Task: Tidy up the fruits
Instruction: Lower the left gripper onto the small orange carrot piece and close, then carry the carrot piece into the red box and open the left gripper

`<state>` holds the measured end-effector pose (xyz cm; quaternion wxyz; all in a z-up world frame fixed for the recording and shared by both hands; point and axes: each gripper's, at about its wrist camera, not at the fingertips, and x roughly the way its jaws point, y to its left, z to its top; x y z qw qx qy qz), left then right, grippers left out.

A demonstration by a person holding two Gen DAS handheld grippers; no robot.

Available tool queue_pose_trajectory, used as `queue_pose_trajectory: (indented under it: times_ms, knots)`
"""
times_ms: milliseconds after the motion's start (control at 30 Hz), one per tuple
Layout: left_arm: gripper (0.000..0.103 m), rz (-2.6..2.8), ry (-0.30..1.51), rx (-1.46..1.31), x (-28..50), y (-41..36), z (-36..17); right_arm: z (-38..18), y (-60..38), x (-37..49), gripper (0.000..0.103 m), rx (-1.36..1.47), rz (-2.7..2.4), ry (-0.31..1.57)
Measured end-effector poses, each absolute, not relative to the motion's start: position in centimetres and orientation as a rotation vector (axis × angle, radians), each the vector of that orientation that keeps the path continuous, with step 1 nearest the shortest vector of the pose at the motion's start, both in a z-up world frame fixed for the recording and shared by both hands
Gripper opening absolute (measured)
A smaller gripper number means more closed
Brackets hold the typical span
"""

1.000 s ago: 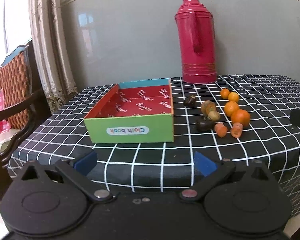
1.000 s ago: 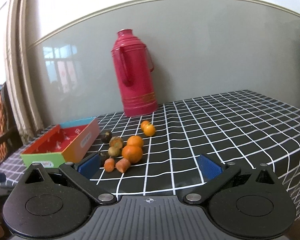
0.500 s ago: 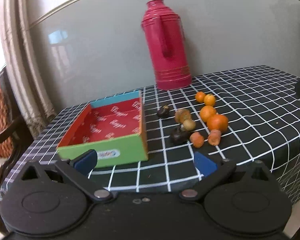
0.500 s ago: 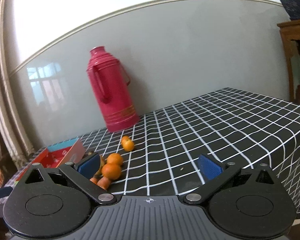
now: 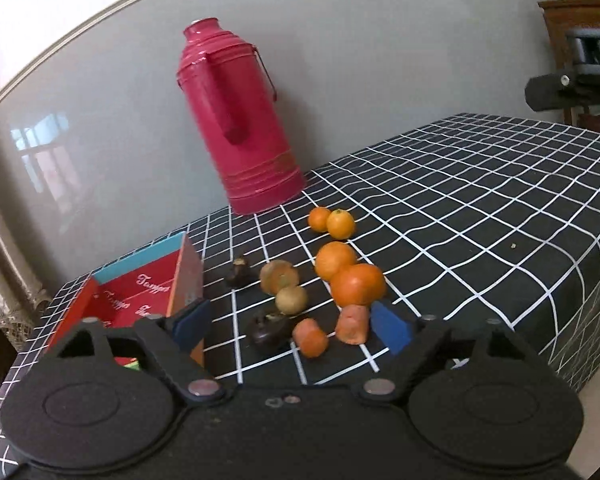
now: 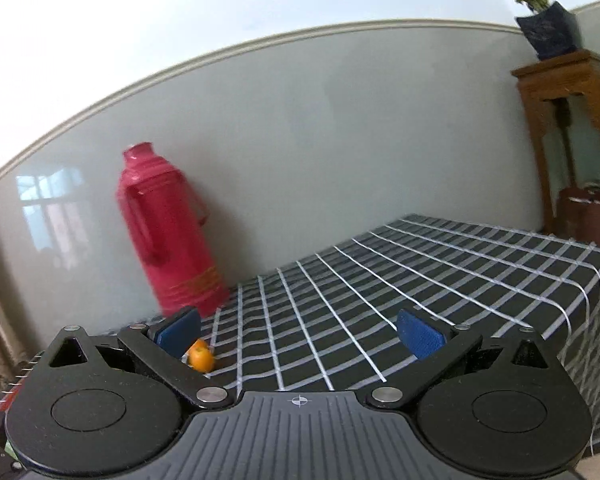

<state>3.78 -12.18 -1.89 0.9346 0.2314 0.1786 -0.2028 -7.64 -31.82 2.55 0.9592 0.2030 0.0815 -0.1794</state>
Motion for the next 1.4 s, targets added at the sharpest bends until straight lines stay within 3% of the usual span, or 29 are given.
queue_pose_trajectory:
  times_ms: [100, 367, 433, 800, 900, 1400]
  knots:
    - [0.063, -0.442, 0.394, 0.470, 4.3, -12.6, -2.5, 2.2, -32.5, -7.6, 0.103, 0.448, -0.354, 0.173]
    - [0.051, -0.519, 0.425, 0.457, 4.7, -13.8, -3.4, 2.2, -32.7, -8.0, 0.103, 0.458, -0.360, 0.145]
    - [0.043, -0.533, 0.449, 0.448, 5.1, -14.0, -3.6, 2.2, -32.5, -7.5, 0.103, 0.450, -0.354, 0.162]
    - [0.034, -0.546, 0.522, 0.404, 6.4, -14.3, -4.5, 1.9, -32.7, -7.2, 0.103, 0.473, -0.348, 0.180]
    - [0.019, -0.533, 0.526, 0.401, 6.6, -14.3, -4.6, 1.8, -32.7, -7.2, 0.103, 0.479, -0.348, 0.180]
    - [0.018, -0.485, 0.438, 0.418, 5.2, -14.3, -4.1, 1.4, -32.6, -6.7, 0.103, 0.466, -0.363, 0.216]
